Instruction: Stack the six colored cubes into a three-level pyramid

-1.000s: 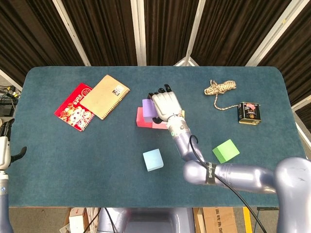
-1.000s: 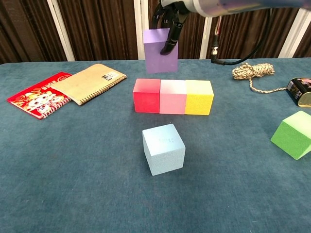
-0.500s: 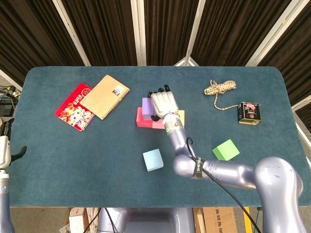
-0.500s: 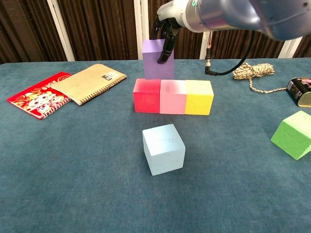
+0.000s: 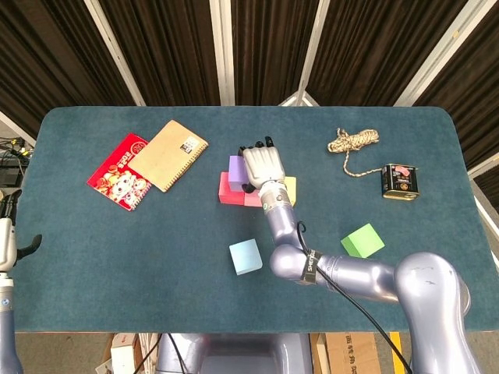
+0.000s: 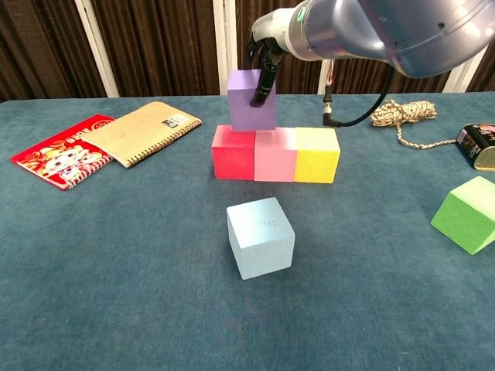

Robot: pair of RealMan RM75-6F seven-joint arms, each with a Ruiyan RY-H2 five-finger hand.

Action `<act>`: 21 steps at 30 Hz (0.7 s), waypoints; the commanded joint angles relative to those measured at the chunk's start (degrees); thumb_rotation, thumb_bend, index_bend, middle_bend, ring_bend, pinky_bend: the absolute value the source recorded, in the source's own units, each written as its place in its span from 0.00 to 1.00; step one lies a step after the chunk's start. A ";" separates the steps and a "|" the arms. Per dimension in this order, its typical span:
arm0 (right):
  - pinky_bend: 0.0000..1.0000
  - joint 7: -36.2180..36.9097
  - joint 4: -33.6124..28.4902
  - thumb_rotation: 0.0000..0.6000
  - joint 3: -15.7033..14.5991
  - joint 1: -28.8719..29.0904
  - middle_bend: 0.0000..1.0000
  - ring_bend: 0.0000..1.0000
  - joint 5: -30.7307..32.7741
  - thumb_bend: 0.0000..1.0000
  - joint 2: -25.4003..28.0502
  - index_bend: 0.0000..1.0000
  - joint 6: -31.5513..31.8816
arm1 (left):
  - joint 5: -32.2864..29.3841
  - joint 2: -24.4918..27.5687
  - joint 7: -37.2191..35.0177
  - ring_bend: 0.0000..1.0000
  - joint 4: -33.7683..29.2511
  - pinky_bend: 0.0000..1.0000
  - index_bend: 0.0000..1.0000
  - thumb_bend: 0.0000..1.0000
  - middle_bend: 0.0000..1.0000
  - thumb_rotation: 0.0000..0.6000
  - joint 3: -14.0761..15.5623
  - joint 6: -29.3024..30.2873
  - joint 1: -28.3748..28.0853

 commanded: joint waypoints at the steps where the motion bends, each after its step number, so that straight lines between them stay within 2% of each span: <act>1: 0.00 0.13 0.03 1.00 0.38 -0.29 0.36 0.18 0.11 0.30 -0.18 0.38 0.47 | 0.00 0.01 0.00 0.00 -0.05 0.00 0.10 0.31 0.13 1.00 0.03 0.02 0.03; 21: 0.00 1.56 2.45 1.00 1.73 -1.92 0.36 0.18 -2.02 0.30 -2.97 0.38 -0.57 | -0.09 0.26 -0.52 0.00 -0.22 0.00 0.10 0.31 0.13 1.00 -0.04 -0.04 0.17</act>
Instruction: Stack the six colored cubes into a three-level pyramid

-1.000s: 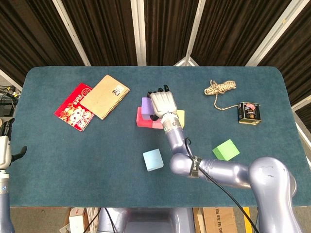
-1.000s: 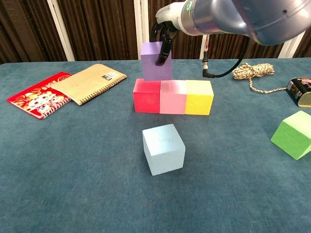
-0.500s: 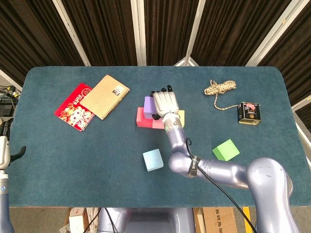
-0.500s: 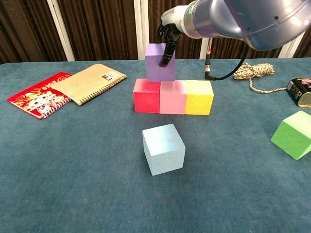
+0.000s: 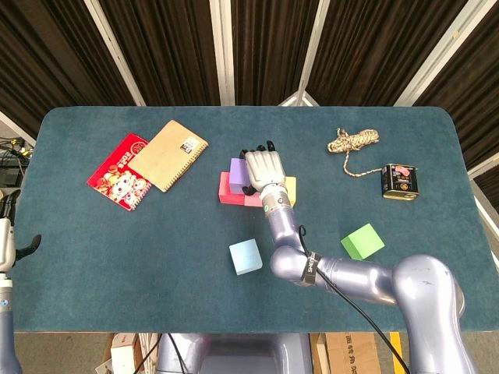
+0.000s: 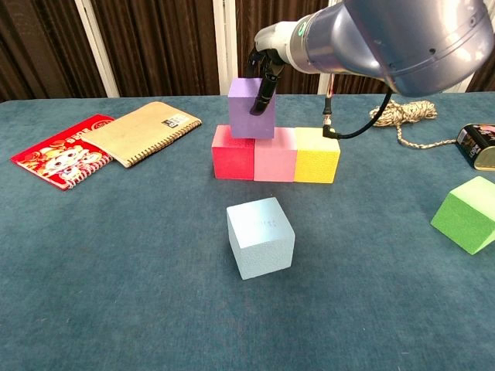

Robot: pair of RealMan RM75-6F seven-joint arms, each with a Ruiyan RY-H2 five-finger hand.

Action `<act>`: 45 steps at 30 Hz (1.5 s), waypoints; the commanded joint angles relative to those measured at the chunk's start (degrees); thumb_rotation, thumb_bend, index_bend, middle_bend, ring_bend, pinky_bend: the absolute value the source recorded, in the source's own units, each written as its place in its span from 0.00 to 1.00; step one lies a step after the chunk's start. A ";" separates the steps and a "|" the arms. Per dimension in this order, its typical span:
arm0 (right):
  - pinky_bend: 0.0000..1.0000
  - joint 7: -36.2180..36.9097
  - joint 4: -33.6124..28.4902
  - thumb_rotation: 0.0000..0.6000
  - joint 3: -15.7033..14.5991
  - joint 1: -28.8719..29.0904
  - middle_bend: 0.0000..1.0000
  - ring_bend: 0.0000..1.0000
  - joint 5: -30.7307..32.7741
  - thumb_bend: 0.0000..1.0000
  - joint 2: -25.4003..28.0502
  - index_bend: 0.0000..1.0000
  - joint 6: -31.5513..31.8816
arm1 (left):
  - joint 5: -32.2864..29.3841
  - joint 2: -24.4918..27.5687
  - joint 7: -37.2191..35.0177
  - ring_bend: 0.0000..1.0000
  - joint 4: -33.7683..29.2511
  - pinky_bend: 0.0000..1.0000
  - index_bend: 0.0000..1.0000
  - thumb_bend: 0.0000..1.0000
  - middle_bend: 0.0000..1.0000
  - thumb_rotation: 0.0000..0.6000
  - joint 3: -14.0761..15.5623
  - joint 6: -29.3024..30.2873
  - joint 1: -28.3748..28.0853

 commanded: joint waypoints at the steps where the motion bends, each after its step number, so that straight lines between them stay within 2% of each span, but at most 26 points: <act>1: 0.00 0.13 0.40 1.00 0.26 0.00 0.36 0.18 -0.19 0.30 -0.33 0.38 0.01 | -0.02 0.00 0.01 0.00 0.02 0.00 0.10 0.31 0.13 1.00 -0.01 -0.02 -0.01; 15: 0.00 0.63 3.51 1.00 0.82 -0.72 0.36 0.18 -0.88 0.30 -2.30 0.38 -2.05 | -0.23 -0.04 -0.07 0.00 0.17 0.00 0.10 0.31 0.12 1.00 -0.18 0.15 0.05; 45: 0.00 0.46 2.36 1.00 1.37 -1.73 0.36 0.18 -2.47 0.30 -2.24 0.38 -1.86 | -0.18 0.07 0.01 0.00 -0.13 0.00 0.09 0.31 0.12 1.00 -0.20 0.55 0.28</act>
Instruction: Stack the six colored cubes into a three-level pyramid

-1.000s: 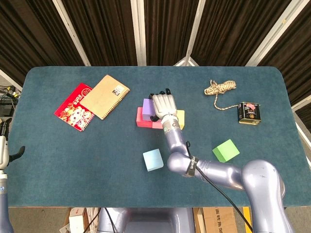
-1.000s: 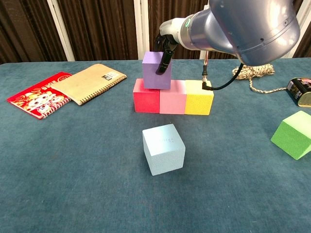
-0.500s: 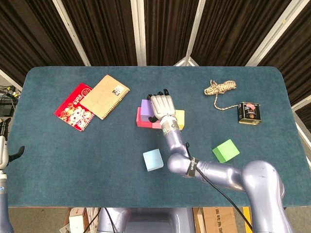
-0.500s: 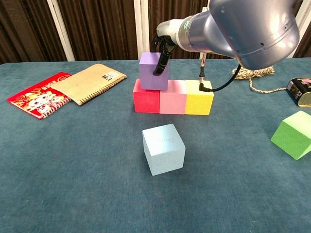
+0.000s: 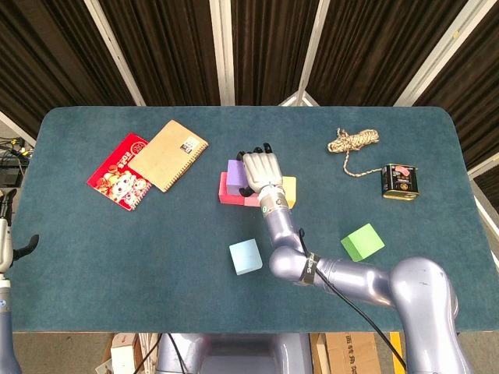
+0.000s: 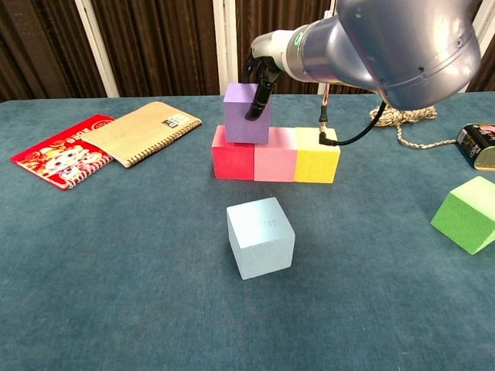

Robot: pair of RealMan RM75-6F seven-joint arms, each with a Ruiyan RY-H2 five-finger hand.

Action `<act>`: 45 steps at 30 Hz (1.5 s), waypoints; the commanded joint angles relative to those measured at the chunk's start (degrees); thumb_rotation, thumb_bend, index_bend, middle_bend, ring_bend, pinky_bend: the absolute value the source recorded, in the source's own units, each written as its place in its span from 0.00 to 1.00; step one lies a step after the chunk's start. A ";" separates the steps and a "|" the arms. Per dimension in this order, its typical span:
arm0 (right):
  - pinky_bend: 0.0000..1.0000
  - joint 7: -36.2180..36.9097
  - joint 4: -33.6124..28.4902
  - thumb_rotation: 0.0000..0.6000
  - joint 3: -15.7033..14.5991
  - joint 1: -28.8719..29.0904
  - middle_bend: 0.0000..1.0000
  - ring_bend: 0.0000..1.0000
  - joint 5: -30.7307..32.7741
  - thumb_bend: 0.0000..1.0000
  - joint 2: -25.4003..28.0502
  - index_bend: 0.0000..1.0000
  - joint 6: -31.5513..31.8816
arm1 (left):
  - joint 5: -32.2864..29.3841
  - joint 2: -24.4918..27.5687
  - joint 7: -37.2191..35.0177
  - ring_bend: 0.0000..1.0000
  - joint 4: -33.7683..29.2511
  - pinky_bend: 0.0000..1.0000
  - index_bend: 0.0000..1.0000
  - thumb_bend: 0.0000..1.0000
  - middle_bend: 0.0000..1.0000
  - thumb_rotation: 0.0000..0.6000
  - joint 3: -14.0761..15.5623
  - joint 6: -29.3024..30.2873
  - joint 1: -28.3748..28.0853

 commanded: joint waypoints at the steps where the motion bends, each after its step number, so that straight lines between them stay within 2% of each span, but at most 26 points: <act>1: 0.00 -0.03 -0.03 1.00 -0.11 -0.15 0.36 0.18 0.07 0.30 0.01 0.38 -0.13 | -0.04 -0.01 0.02 0.00 0.01 0.00 0.09 0.31 0.12 1.00 -0.02 0.00 0.00; 45: 0.00 -0.25 1.37 1.00 -0.17 -0.53 0.28 0.15 1.00 0.30 -0.33 0.33 -1.64 | -0.20 -0.27 0.83 0.00 0.08 0.00 0.08 0.31 0.13 1.00 -0.01 0.16 -0.01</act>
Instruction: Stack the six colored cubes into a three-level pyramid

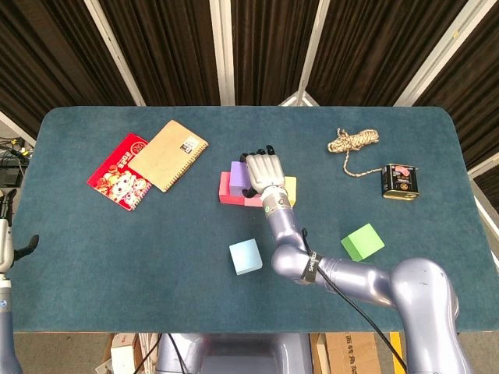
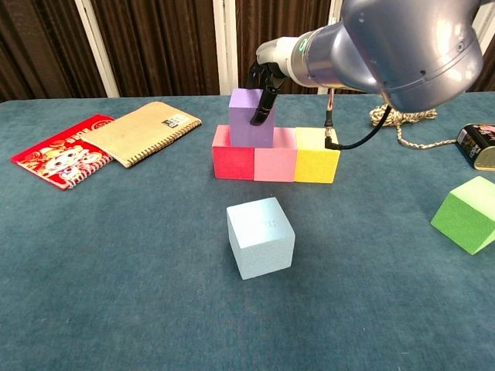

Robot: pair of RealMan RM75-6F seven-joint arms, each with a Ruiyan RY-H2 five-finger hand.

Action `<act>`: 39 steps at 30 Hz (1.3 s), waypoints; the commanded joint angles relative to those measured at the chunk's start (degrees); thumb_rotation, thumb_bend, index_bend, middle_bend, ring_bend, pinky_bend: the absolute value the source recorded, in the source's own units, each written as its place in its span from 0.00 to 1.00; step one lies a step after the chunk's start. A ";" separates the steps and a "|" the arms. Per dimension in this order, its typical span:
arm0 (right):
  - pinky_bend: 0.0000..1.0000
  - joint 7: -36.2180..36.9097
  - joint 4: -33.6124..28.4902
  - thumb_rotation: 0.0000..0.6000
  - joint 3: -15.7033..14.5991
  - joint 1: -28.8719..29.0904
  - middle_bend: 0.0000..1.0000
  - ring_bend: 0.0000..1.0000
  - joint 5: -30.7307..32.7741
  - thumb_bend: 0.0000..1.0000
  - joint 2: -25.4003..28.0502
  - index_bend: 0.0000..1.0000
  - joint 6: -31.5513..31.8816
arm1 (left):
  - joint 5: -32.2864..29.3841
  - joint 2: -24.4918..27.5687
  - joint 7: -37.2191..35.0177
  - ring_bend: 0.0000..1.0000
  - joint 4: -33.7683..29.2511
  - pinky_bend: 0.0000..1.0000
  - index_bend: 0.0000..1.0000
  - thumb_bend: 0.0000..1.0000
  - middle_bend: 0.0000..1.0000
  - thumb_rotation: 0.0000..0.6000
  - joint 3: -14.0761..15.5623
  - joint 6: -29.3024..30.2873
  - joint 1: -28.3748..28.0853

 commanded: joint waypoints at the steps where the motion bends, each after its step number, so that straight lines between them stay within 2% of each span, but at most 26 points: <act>1: 0.00 0.02 0.08 1.00 -0.01 -0.01 0.28 0.15 -0.01 0.30 -0.03 0.33 -0.07 | -0.04 -0.02 0.05 0.00 0.03 0.00 0.08 0.31 0.13 1.00 0.00 -0.03 -0.01; 17: 0.00 -1.30 -1.48 1.00 -0.81 0.21 0.16 0.07 0.73 0.30 1.19 0.18 -1.02 | -0.17 -0.09 0.24 0.00 -0.01 0.00 0.07 0.31 0.12 1.00 -0.02 -0.05 -0.03; 33: 0.00 -2.58 -3.98 1.00 -1.69 1.07 0.04 0.02 3.10 0.14 3.25 0.01 -2.64 | -0.37 -0.04 0.33 0.00 -0.16 0.00 0.07 0.31 0.12 1.00 -0.06 -0.08 0.00; 39: 0.00 1.48 -6.19 1.00 -0.34 -0.27 0.03 0.02 -0.41 0.14 4.58 0.00 -2.10 | -0.35 -0.03 0.17 0.00 0.00 0.00 0.07 0.31 0.12 1.00 -0.05 -0.23 -0.04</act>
